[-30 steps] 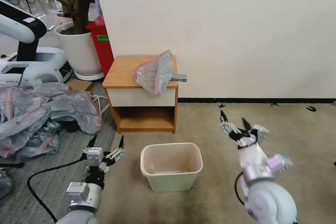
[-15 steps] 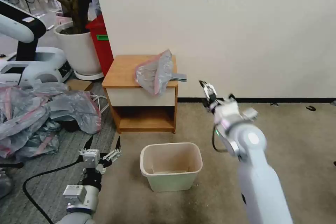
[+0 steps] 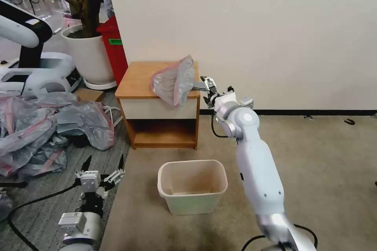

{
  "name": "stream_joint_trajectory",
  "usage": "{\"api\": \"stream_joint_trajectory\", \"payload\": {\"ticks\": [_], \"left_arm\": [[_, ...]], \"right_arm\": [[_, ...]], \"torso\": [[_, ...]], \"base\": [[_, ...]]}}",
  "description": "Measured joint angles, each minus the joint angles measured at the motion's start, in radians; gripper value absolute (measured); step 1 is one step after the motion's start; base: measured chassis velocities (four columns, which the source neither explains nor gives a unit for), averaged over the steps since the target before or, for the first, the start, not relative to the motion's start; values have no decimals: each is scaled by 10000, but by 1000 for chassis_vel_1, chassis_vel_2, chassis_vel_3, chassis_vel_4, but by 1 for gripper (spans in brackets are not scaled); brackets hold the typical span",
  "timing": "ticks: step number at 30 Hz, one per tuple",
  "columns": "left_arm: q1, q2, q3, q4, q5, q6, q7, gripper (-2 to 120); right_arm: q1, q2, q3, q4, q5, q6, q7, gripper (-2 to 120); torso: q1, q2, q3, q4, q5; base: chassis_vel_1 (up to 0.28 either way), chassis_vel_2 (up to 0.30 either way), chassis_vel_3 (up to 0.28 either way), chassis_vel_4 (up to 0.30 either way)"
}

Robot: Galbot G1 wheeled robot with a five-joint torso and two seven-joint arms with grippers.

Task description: Pick up the garbage bag from the table and place it over the trash can.

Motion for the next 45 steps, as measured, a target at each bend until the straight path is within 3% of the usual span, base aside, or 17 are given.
{"api": "stream_joint_trajectory", "payload": {"ticks": [16,24,30,45], "left_arm": [[174,-211,-288,-58,106,-156,-12,100],[322,-290,-372,-121,175,-277,-18,100],[406,-290,-435,-151,185,-316,-24,100],[494,-364,-449,-188,299,-367,-28,100]], "right_arm": [[947,44,-124,-1297,-378,60,-486,99],[1015,47,-173,-1704,-685,121,-686,93],[924,61,-175,-1755,-874,175,-747,82],[795,52,-165,-1657,-987,200,-885,28]], "torso": [[0,0,-1,0,0],[0,0,-1,0,1],[0,0,-1,0,0],[0,0,-1,0,1]], "base": [[0,0,0,0],[0,0,0,0],[0,0,0,0],[0,0,0,0]]}}
